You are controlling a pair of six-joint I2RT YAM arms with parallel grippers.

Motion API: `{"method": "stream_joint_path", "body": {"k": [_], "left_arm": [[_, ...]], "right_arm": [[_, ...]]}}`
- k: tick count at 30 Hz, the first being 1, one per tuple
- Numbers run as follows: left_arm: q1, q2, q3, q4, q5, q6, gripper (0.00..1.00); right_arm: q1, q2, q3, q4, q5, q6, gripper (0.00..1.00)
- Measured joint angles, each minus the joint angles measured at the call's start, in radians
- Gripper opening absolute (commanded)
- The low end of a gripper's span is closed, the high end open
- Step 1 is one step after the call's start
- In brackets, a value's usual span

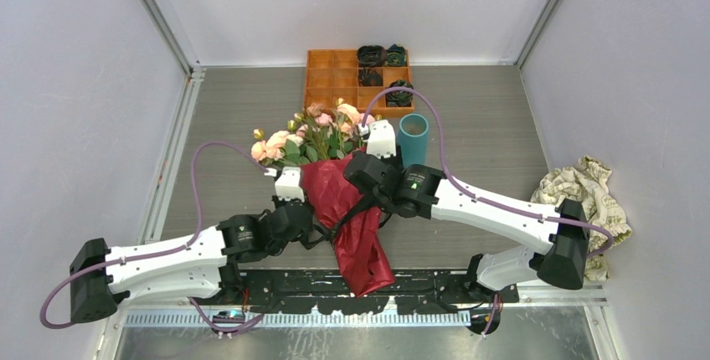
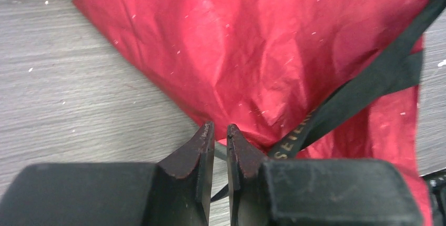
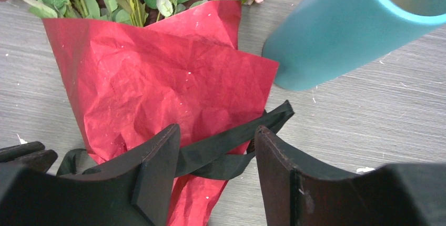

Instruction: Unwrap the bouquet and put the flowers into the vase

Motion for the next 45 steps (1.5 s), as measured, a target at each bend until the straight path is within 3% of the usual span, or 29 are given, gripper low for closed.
{"method": "stream_joint_path", "body": {"k": [7,15,37,45], "left_arm": [[0.000,-0.002,0.048,0.027,0.000,0.016,0.16],[0.000,-0.159,0.019,-0.021,-0.024,-0.022,0.17],[0.000,-0.164,-0.025,-0.061,-0.027,-0.065,0.17],[0.000,-0.156,-0.025,-0.061,-0.022,-0.067,0.17]], "right_arm": [[0.000,0.079,-0.015,0.041,-0.121,0.018,0.58],[0.001,0.164,-0.067,0.094,-0.223,0.060,0.56],[0.034,0.164,-0.147,0.104,-0.240,0.152,0.53],[0.034,0.180,-0.156,0.105,-0.239,0.163,0.35]]}}
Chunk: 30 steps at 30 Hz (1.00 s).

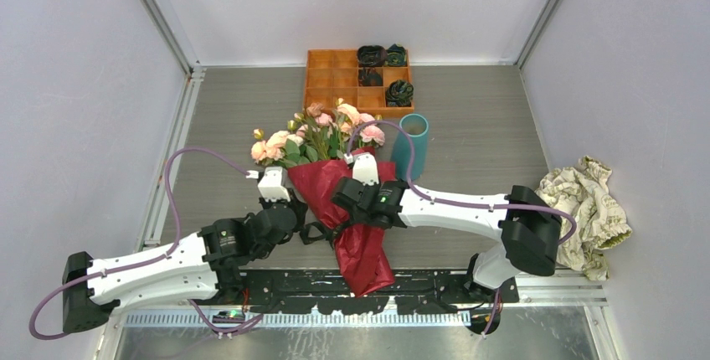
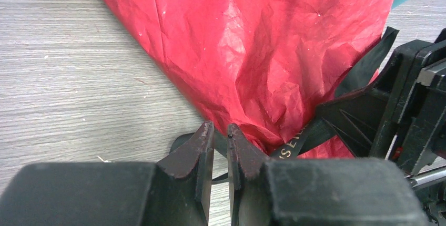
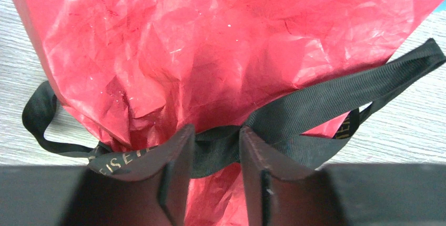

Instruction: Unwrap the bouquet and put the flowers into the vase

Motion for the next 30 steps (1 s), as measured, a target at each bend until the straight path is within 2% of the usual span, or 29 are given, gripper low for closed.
{"method": "stream_joint_path", "body": {"k": [5,9,10,18,22,30], "left_arm": [[0.000,0.000,0.000,0.000,0.000,0.000,0.17],[0.000,0.009,0.000,0.002,0.000,0.000,0.17],[0.000,0.014,0.000,0.004,0.001,0.000,0.17],[0.000,0.127,0.008,0.075,0.011,0.024,0.18],[0.000,0.224,0.026,0.128,0.034,0.042,0.18],[0.000,0.322,0.064,0.225,0.091,0.085,0.20]], "right_arm": [[0.000,0.021,0.000,0.000,0.003,0.000,0.23],[0.000,0.027,0.003,-0.003,0.013,0.000,0.02],[0.000,0.027,0.006,-0.009,0.017,0.000,0.01],[0.000,-0.017,0.072,-0.086,0.087,-0.005,0.01],[0.000,-0.122,0.117,-0.142,0.135,-0.012,0.01],[0.000,-0.414,0.192,-0.271,0.295,-0.011,0.01]]}}
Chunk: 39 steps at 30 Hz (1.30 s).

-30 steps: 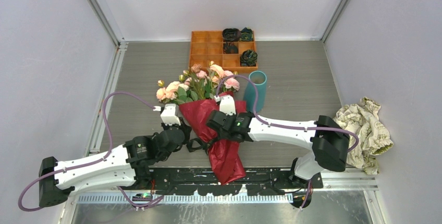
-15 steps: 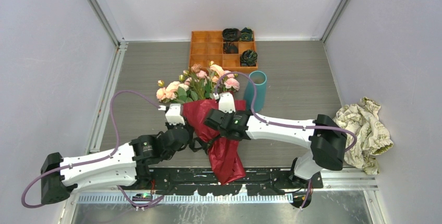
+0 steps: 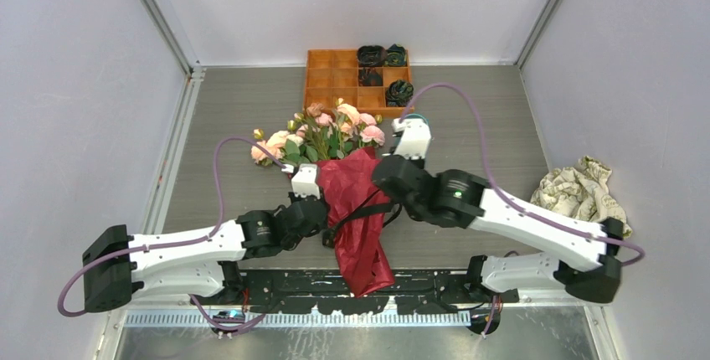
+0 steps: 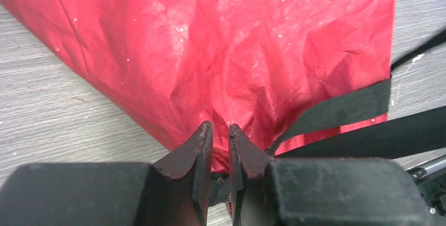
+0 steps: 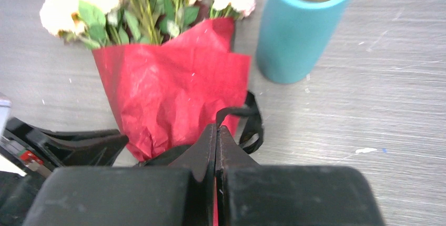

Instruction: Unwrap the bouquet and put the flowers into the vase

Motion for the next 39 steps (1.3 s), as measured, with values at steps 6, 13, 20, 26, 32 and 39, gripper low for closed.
{"method": "stream_joint_path", "body": {"k": [6,13,20,26,32,39], "left_arm": [[0.000,0.033,0.030,0.042,0.026,0.027,0.22],[0.000,0.131,0.074,0.072,0.073,0.050,0.24],[0.000,0.238,0.147,0.094,0.151,0.087,0.30],[0.000,0.301,0.208,0.095,0.212,0.130,0.39],[0.000,0.293,0.250,0.035,0.225,0.178,0.51],[0.000,0.143,0.251,-0.073,0.267,0.250,0.56]], "right_arm": [[0.000,-0.211,0.024,-0.169,0.158,0.075,0.01],[0.000,-0.407,0.077,-0.406,0.317,0.222,0.01],[0.000,-0.448,0.187,-0.617,0.455,0.367,0.12],[0.000,-0.463,0.186,-0.685,0.487,0.425,0.54],[0.000,-0.464,0.148,-0.676,0.483,0.407,0.59],[0.000,-0.463,0.087,-0.606,0.457,0.355,0.60]]}}
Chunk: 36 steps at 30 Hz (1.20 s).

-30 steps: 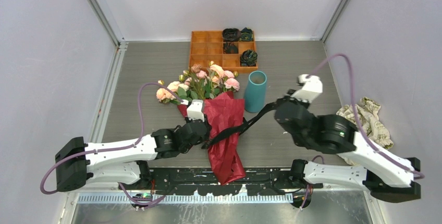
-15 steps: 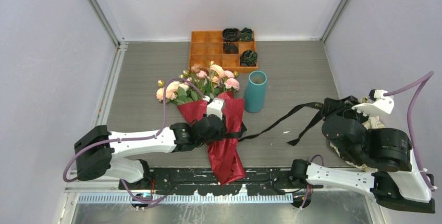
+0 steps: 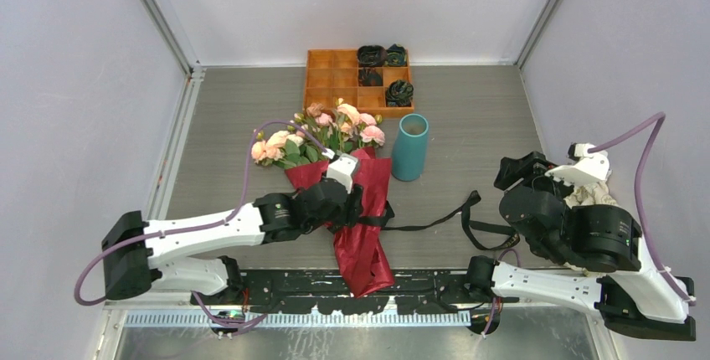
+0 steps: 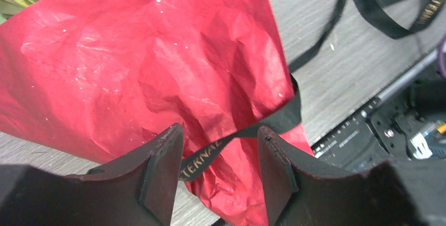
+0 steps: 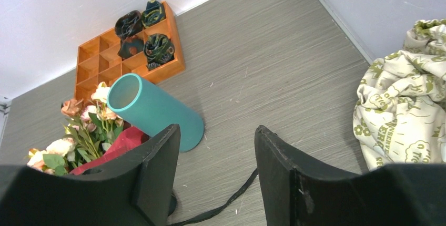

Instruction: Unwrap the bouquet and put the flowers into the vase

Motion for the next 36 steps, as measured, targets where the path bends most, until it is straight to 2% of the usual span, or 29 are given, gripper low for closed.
{"method": "stream_joint_path", "body": {"k": [7,12,17,19,22,24,25,30,33,36], "left_arm": [[0.000,-0.016,-0.007,-0.021,0.138,0.090,0.56],[0.000,0.069,-0.010,-0.018,0.195,0.138,0.61],[0.000,0.168,-0.009,-0.014,0.188,0.174,0.62],[0.000,0.208,-0.002,-0.014,0.182,0.192,0.56],[0.000,0.266,0.026,-0.010,0.174,0.203,0.19],[0.000,0.298,0.048,-0.008,0.156,0.213,0.03],[0.000,0.313,0.059,-0.006,0.143,0.216,0.00],[0.000,0.296,0.069,-0.022,0.046,0.177,0.00],[0.000,0.175,0.064,-0.079,-0.044,0.122,0.00],[0.000,-0.030,0.060,-0.170,-0.174,0.041,0.06]], "right_arm": [[0.000,0.020,-0.032,0.074,-0.031,-0.039,0.60],[0.000,0.041,-0.042,0.114,-0.056,-0.062,0.60],[0.000,0.041,-0.058,0.144,-0.074,-0.071,0.60],[0.000,0.040,-0.072,0.160,-0.082,-0.077,0.60],[0.000,0.041,-0.093,0.181,-0.100,-0.089,0.59],[0.000,0.042,-0.106,0.198,-0.113,-0.094,0.59],[0.000,0.043,-0.111,0.206,-0.121,-0.097,0.59],[0.000,0.066,-0.126,0.262,-0.157,-0.126,0.58],[0.000,0.090,-0.136,0.307,-0.185,-0.157,0.58],[0.000,0.124,-0.142,0.361,-0.223,-0.198,0.59]]}}
